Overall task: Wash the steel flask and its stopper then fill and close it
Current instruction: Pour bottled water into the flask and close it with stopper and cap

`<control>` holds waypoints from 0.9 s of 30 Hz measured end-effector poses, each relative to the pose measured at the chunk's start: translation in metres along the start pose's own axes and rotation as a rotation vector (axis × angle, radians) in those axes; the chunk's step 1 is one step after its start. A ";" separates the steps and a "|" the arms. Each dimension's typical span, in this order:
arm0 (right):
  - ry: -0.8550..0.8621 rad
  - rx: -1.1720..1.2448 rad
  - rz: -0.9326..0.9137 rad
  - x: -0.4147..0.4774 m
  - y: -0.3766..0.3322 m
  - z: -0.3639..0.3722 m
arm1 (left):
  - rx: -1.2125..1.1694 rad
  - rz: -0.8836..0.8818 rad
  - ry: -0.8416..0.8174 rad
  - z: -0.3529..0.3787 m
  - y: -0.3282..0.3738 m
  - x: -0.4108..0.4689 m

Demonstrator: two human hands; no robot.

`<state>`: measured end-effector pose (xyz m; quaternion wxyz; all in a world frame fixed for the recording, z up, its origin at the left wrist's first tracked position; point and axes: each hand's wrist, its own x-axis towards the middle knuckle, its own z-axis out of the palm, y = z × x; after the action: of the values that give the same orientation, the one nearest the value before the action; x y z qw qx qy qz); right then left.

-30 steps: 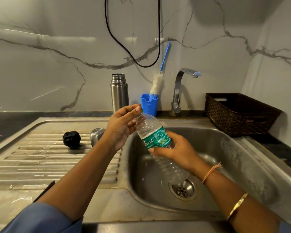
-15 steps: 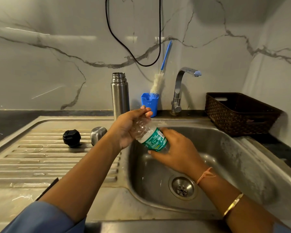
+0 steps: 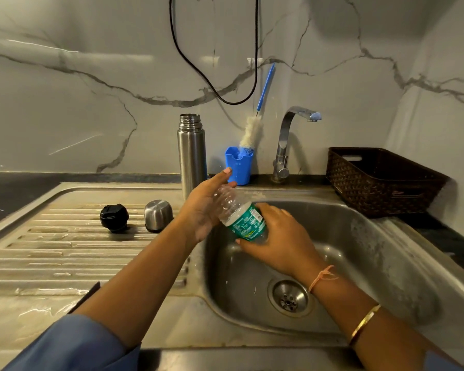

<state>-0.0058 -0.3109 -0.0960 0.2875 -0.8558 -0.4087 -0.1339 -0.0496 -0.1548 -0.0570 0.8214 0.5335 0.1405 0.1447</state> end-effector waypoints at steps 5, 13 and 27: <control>-0.069 0.172 0.029 -0.002 0.006 -0.002 | -0.008 0.064 -0.079 0.000 -0.002 -0.001; 0.139 0.412 0.170 0.004 0.006 0.001 | 0.372 -0.030 -0.213 -0.008 -0.018 -0.014; -0.186 0.946 0.284 0.023 -0.035 0.004 | 0.760 -0.072 -0.358 -0.025 -0.026 -0.029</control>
<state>-0.0186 -0.2761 -0.0749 0.6217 -0.6872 -0.3280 0.1833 -0.0837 -0.1556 -0.0882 0.5823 0.8099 0.0575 -0.0411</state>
